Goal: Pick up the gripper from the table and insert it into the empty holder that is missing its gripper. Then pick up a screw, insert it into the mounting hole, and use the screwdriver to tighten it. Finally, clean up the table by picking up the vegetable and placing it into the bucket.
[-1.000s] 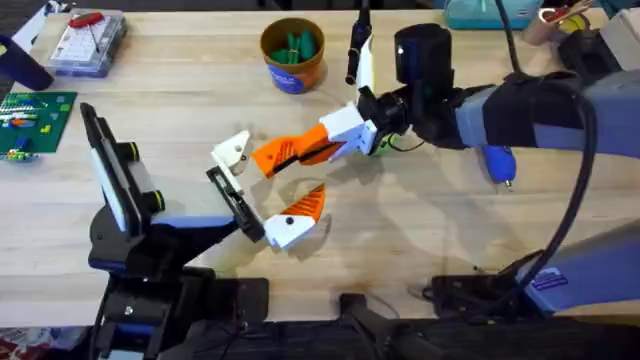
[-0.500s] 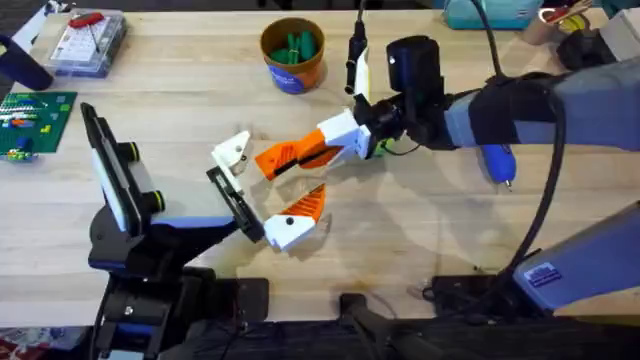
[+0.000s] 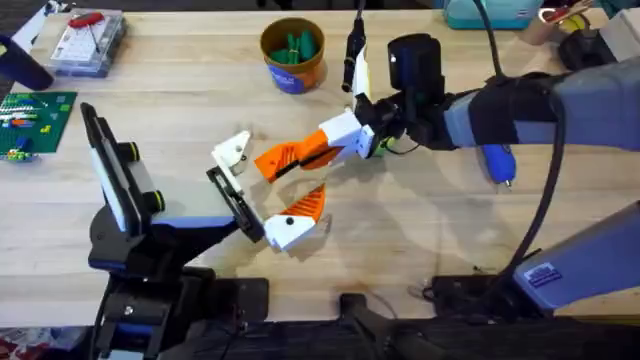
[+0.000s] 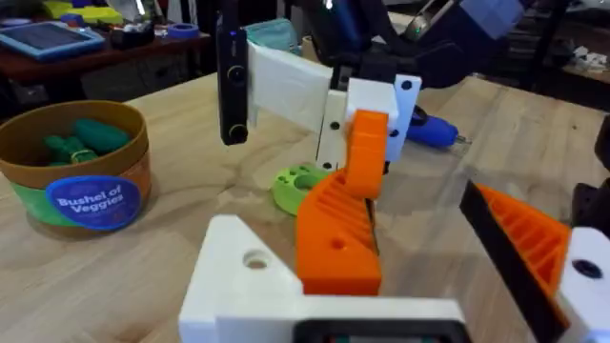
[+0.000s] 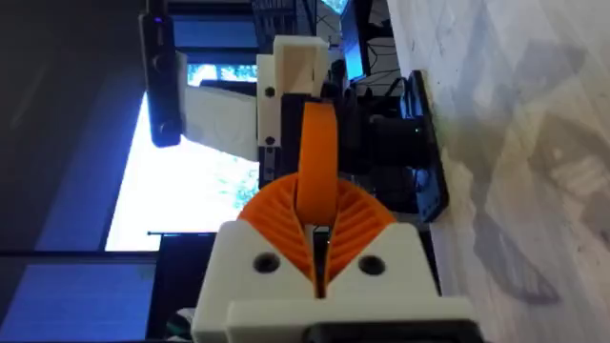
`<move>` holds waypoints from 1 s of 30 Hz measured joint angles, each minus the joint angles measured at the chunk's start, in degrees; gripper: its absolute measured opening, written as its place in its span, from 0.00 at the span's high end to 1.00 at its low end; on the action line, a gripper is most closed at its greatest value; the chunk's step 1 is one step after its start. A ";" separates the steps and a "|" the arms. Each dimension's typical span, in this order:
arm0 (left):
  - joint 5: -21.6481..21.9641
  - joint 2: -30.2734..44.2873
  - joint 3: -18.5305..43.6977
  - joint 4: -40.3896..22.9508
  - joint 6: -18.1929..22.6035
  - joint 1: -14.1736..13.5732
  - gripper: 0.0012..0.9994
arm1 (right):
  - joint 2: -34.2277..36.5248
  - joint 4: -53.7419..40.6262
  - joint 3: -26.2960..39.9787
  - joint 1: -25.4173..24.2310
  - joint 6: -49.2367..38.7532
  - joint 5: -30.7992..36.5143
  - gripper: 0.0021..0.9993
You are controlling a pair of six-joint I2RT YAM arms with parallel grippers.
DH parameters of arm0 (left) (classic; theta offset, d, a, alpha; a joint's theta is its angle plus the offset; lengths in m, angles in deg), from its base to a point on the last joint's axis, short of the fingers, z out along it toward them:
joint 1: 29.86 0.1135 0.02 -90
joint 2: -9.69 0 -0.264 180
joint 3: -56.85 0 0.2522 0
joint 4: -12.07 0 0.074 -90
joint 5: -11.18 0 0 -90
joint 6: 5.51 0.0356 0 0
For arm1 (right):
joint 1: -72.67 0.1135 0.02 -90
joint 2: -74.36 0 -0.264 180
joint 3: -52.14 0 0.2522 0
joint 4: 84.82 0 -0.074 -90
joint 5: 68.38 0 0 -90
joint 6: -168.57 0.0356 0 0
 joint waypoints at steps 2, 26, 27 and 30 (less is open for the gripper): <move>0.00 0.00 0.00 0.00 0.00 0.00 0.01 | 0.00 1.92 -0.04 0.03 0.50 -0.12 0.98; 0.00 0.00 0.00 0.00 0.00 0.00 0.01 | 0.00 17.52 -1.84 1.32 16.66 0.58 0.98; 0.00 0.00 0.00 0.00 0.00 0.00 0.01 | 0.00 17.54 -1.84 1.48 16.67 0.61 0.98; 0.00 0.00 0.00 0.00 0.00 0.00 0.01 | 0.00 17.52 -1.84 1.62 16.69 1.09 0.98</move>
